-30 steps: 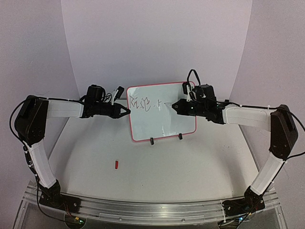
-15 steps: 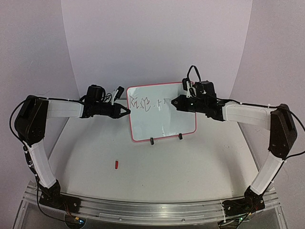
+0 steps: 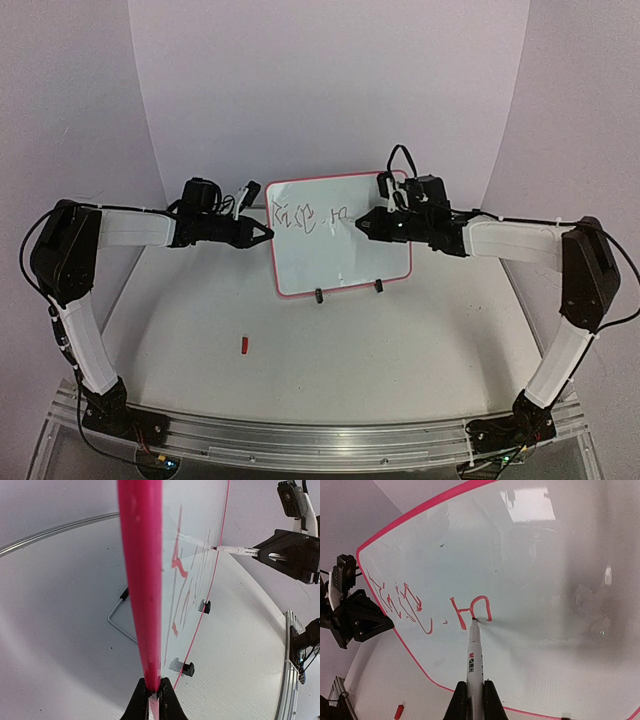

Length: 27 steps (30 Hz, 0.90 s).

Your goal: Write a sentence on the whiteboard

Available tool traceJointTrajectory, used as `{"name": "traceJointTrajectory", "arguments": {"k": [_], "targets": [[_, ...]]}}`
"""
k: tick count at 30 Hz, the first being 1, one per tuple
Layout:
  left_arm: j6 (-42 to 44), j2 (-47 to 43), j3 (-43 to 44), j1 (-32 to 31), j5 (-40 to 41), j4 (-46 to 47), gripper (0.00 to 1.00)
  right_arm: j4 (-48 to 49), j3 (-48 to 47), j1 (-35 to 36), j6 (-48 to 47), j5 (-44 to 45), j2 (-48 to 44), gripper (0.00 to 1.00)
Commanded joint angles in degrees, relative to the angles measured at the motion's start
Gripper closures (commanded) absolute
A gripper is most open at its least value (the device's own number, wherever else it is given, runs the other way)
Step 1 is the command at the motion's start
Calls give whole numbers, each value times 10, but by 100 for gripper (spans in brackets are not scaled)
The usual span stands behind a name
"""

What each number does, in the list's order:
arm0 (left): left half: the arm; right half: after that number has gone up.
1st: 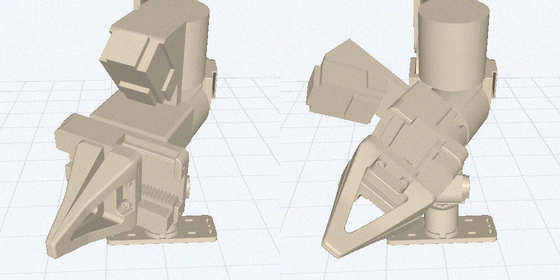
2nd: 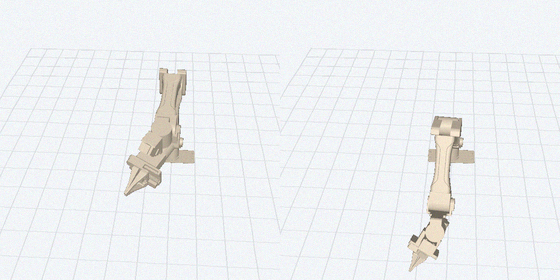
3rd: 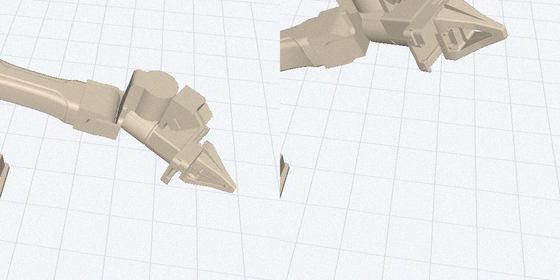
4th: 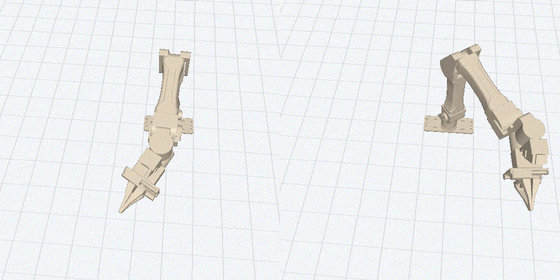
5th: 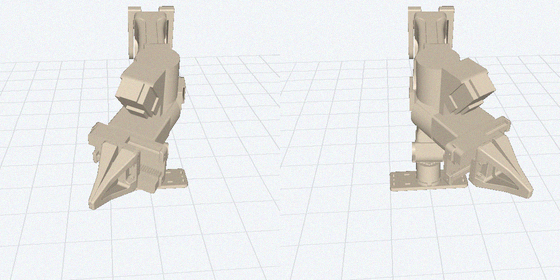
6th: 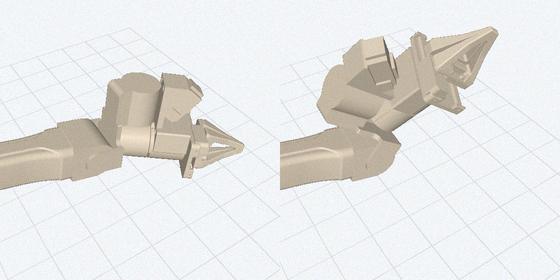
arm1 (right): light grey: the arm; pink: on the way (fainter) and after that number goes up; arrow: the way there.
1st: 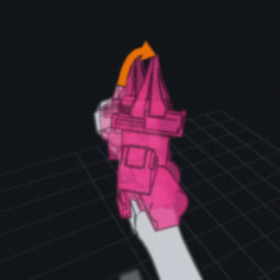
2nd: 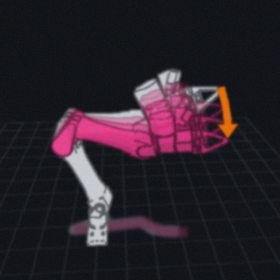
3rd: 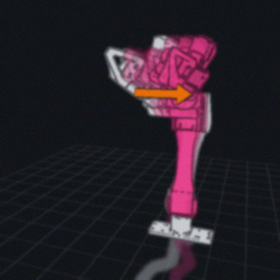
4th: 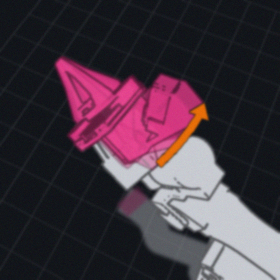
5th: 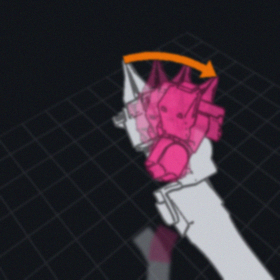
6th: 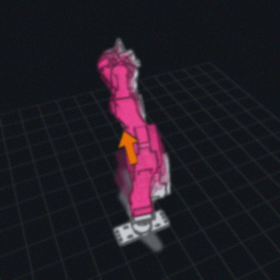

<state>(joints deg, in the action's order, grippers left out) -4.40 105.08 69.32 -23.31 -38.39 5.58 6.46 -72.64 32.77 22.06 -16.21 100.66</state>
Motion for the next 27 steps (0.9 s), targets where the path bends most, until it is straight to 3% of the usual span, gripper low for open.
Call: {"name": "traceJointTrajectory", "arguments": {"k": [1,15,27], "targets": [[20,-14,17,-5,27,-25,100,-1,22,-3,1,16,-8,100],[22,-12,18,-4,29,-28,100,8,45,-3,-2,84,-58,100],[22,-12,17,-4,29,-28,100,37,31,-3,-2,-3,-49,100]]}}
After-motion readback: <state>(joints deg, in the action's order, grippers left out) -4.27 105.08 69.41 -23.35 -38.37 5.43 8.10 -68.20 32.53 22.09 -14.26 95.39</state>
